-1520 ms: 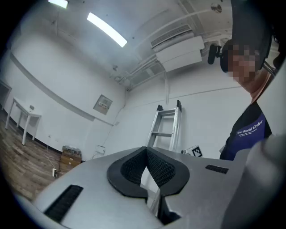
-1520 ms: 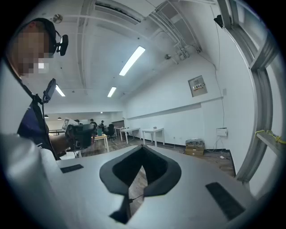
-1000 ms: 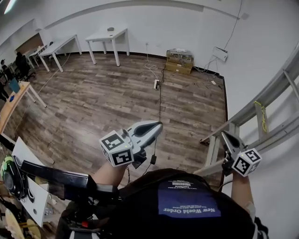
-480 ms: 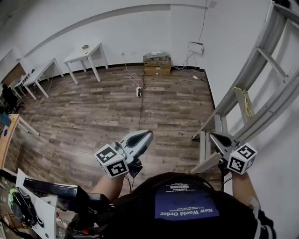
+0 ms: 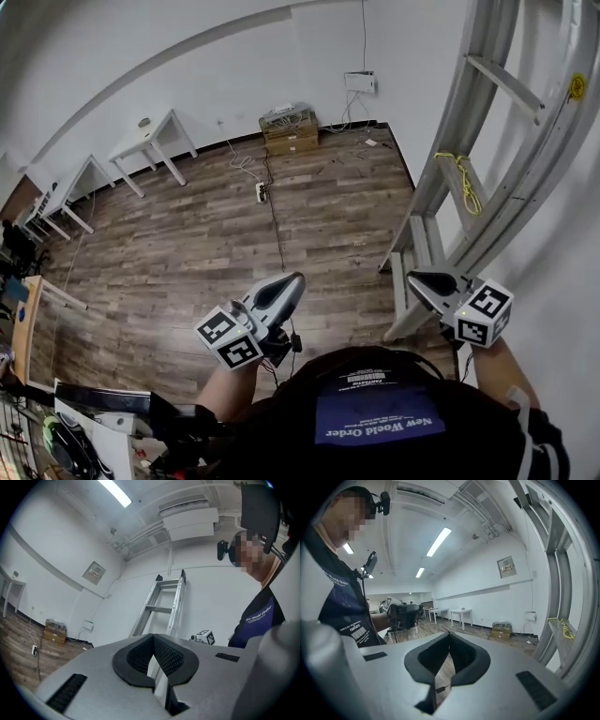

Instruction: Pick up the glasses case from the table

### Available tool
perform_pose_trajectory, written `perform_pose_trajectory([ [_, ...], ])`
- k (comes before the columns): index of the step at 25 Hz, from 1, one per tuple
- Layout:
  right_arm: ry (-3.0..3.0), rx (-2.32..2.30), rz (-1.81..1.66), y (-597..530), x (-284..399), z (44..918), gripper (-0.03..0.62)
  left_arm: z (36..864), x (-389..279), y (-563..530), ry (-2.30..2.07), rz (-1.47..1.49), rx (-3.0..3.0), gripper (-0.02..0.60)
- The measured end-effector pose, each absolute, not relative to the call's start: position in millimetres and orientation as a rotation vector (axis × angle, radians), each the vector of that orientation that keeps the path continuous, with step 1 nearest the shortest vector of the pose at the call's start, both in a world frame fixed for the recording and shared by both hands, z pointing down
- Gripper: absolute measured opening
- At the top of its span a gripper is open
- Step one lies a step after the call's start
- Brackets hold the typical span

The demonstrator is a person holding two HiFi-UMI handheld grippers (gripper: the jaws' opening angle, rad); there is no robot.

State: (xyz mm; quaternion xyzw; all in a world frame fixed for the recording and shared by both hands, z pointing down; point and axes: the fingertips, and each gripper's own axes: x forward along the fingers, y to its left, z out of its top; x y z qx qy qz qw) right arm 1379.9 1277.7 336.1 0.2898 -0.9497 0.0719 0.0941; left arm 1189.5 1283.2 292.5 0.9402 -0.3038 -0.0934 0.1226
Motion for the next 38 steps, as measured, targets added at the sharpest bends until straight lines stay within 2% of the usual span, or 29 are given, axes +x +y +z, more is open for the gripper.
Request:
perform_pose_trajectory([
  [10,-2.804,0.836,0.242,1202,1339,356,0.002,304,1167,1205,-0.812,-0.287,2.754,0.003],
  [14,-2.786,0.894,0.228,1153,1299,348,0.002,295,1120,1158,-0.779,-0.334,2.776,0.003],
  [24,-2.808,0.959,0.242,1019,1154,338,0.002,296,950,1056,-0.878,-0.331,2.776,0.003],
  [32,-2.811,0.855,0.263,927,1102,345,0.002,310,887,991,-1.029,-0.348,2.681,0.003],
  [38,-2.851,0.757,0.274,850,1099,356,0.002,320,890,937,-1.124,-0.32,2.642,0.003],
])
